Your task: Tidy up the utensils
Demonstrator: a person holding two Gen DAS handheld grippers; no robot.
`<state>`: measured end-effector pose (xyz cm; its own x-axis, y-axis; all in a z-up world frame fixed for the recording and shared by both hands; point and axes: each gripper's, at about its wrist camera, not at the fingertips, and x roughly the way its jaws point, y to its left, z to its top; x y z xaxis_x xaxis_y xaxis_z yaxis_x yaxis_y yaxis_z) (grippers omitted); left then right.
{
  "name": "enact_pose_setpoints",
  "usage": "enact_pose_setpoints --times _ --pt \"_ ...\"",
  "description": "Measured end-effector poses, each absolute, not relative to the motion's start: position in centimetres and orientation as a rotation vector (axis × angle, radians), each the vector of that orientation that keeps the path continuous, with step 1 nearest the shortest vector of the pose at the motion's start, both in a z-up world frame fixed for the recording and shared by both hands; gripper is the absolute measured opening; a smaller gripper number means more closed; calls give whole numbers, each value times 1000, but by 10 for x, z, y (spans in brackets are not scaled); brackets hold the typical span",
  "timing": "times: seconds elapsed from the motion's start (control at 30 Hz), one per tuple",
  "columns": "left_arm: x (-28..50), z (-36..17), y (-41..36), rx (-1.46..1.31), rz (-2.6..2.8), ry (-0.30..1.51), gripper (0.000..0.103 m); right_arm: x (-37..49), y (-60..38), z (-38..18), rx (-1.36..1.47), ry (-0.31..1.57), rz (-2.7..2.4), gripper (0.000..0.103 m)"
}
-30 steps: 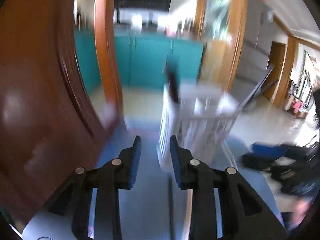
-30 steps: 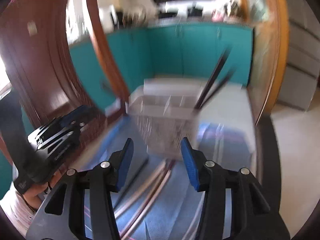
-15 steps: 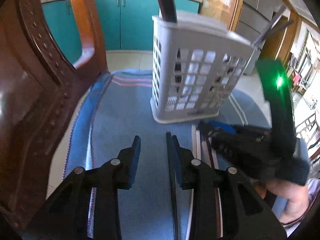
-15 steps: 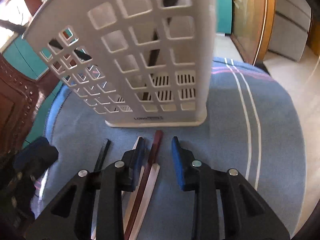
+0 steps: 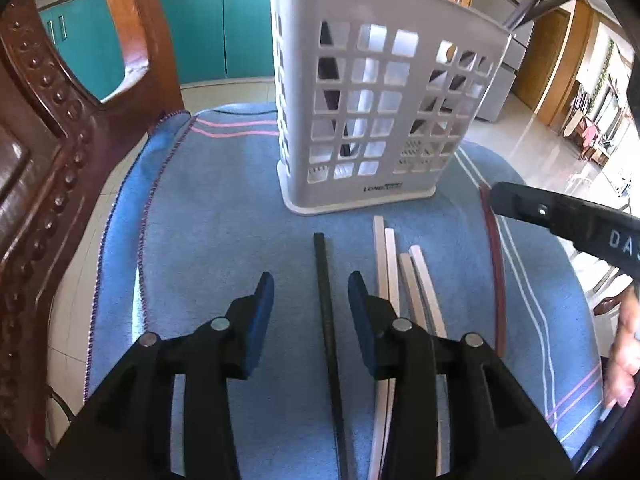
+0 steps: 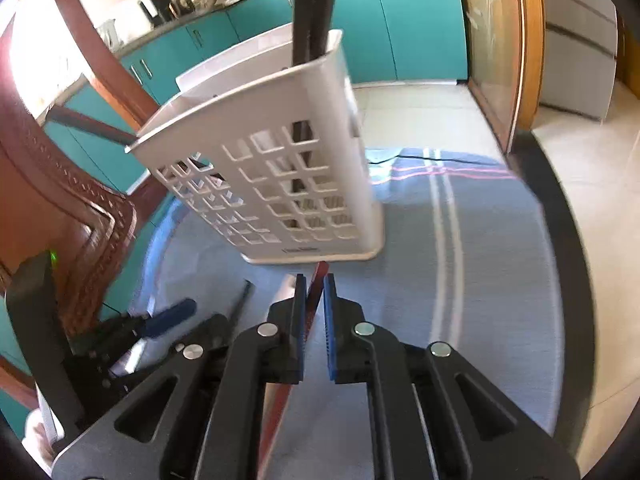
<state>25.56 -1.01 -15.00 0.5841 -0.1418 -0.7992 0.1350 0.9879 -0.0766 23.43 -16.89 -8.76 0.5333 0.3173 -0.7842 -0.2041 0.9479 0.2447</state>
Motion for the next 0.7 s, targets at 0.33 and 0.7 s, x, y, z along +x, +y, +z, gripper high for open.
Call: enact_pose_setpoints --times 0.33,0.7 --pt "264 -172 -12 23 -141 965 45 232 -177 -133 52 1087 219 21" --pt "250 -167 -19 49 -132 947 24 224 -155 -144 -60 1073 186 39"
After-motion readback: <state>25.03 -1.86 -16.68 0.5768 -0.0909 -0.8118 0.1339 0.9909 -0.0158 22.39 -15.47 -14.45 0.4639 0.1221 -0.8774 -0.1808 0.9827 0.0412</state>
